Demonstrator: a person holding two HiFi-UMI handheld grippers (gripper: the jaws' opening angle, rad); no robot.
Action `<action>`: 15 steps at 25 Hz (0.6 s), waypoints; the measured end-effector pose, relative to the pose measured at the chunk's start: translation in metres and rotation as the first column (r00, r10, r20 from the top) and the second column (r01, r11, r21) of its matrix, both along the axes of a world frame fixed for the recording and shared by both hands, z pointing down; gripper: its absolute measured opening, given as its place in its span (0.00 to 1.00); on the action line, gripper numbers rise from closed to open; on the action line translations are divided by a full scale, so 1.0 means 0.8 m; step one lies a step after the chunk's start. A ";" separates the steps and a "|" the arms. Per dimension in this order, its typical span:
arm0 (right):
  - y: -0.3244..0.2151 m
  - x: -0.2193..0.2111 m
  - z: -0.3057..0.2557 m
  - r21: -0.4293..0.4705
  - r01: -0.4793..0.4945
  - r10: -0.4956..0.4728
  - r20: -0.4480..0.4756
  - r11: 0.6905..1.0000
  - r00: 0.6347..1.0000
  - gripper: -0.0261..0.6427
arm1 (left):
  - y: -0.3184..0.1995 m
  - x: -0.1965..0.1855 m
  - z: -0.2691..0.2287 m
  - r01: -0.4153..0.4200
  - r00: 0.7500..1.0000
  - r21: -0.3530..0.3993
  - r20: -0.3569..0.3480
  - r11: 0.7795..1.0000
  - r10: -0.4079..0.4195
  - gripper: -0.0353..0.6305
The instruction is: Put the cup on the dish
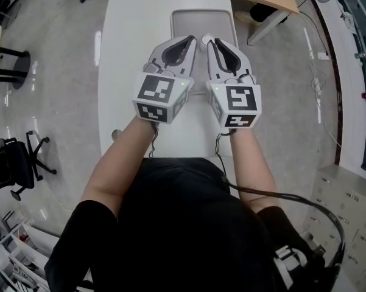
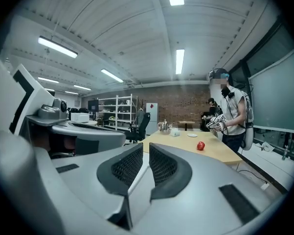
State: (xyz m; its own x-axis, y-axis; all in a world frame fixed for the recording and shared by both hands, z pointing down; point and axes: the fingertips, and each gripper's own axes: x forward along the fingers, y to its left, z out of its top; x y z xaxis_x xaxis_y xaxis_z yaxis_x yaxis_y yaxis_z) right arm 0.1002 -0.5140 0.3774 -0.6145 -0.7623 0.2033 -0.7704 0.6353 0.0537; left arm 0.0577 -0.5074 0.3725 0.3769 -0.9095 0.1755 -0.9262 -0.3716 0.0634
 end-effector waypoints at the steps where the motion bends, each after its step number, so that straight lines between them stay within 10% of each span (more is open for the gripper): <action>1: 0.008 0.001 -0.008 0.012 0.004 -0.004 0.006 1.000 1.000 0.10 | 0.008 0.003 -0.007 -0.002 1.000 0.010 0.005 1.000 0.002 0.06; 15: 0.114 0.036 -0.103 0.157 0.038 -0.054 0.096 0.987 0.994 0.06 | 0.109 0.045 -0.091 -0.021 0.999 0.119 0.028 0.993 0.018 0.06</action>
State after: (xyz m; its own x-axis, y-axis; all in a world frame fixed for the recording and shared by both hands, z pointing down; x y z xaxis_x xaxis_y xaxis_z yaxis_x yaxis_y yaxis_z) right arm 0.1287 -0.4230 0.2950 -0.6607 -0.7504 0.0212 -0.7471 0.6600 0.0790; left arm 0.0941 -0.4202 0.2998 0.3911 -0.9172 0.0762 -0.9196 -0.3928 -0.0075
